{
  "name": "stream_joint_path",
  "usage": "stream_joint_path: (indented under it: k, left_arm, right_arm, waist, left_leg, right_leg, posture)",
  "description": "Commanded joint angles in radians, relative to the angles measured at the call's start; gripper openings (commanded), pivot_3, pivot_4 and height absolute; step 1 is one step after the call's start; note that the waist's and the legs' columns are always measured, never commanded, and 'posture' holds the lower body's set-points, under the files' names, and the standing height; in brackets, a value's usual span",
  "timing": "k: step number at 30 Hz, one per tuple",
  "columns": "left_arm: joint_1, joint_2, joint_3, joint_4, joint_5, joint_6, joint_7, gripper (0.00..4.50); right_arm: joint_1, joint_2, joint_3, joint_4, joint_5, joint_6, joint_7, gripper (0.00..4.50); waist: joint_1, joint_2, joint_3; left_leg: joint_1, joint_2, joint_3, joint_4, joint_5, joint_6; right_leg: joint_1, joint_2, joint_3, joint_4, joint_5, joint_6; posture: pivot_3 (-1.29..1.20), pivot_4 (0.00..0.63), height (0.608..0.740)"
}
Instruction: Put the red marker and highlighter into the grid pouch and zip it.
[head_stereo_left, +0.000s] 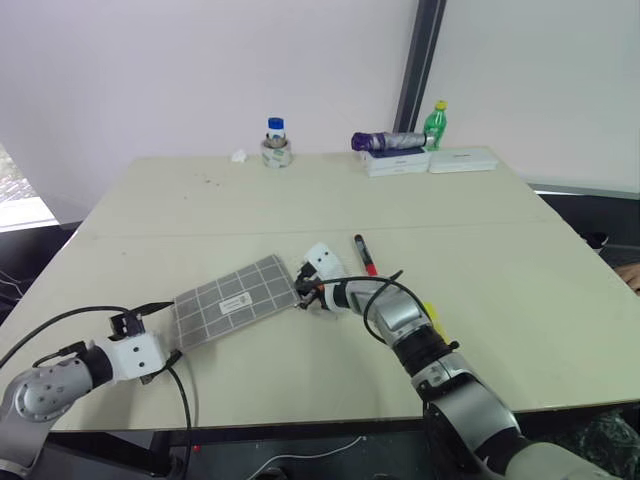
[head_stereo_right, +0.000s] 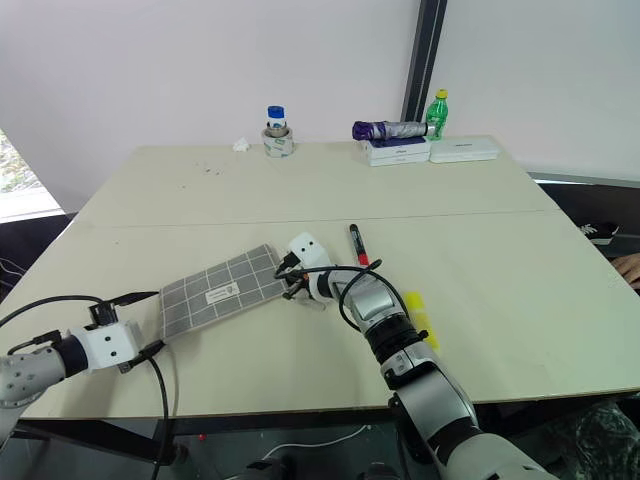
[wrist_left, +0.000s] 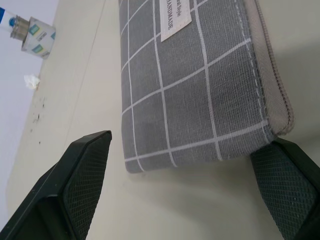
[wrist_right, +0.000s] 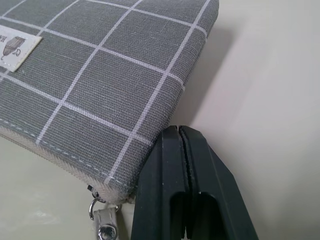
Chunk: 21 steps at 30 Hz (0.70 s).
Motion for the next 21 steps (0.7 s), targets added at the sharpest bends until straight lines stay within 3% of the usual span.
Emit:
stream_joint_path:
  k: [1, 12, 15, 21]
  left_arm:
    - [-0.007, -0.002, -0.051, 0.01, 0.006, -0.031, -0.025, 4.5]
    - [-0.135, -0.01, -0.126, 0.152, 0.01, -0.197, -0.027, 4.5]
    - [-0.149, -0.005, -0.145, 0.175, -0.005, -0.241, -0.043, 3.62]
    - [-0.165, -0.002, -0.157, 0.203, -0.04, -0.296, -0.056, 0.56]
  right_arm:
    - [-0.021, 0.014, -0.001, -0.013, -0.005, -0.021, 0.011, 0.03]
    - [-0.01, 0.012, -0.009, -0.014, -0.015, -0.023, 0.014, 0.03]
    - [-0.002, 0.007, -0.008, -0.025, -0.017, -0.019, 0.015, 0.0]
    - [0.007, -0.003, -0.01, -0.035, -0.024, -0.014, 0.013, 0.0]
  waist:
    - [0.0, 0.0, 0.0]
    - [0.0, 0.0, 0.0]
    - [-0.001, 0.0, 0.0]
    - [-0.002, 0.0, 0.0]
  left_leg:
    - [0.0, 0.0, 0.0, 0.0, 0.0, 0.0]
    - [0.0, 0.0, 0.0, 0.001, 0.0, 0.0]
    - [0.0, 0.0, 0.0, 0.001, 0.0, 0.0]
    - [0.0, 0.0, 0.0, 0.001, 0.0, 0.0]
  right_leg:
    - [0.0, 0.0, 0.0, 0.0, 0.0, 0.0]
    - [0.0, 0.001, 0.0, 0.002, 0.0, 0.0]
    - [0.0, 0.001, 0.0, 0.002, 0.0, 0.0]
    - [-0.001, 0.001, 0.0, 0.002, 0.0, 0.0]
  posture:
    - [0.0, 0.15, 0.74]
    - [0.0, 0.15, 0.74]
    - [0.0, 0.15, 0.74]
    - [0.0, 0.15, 0.74]
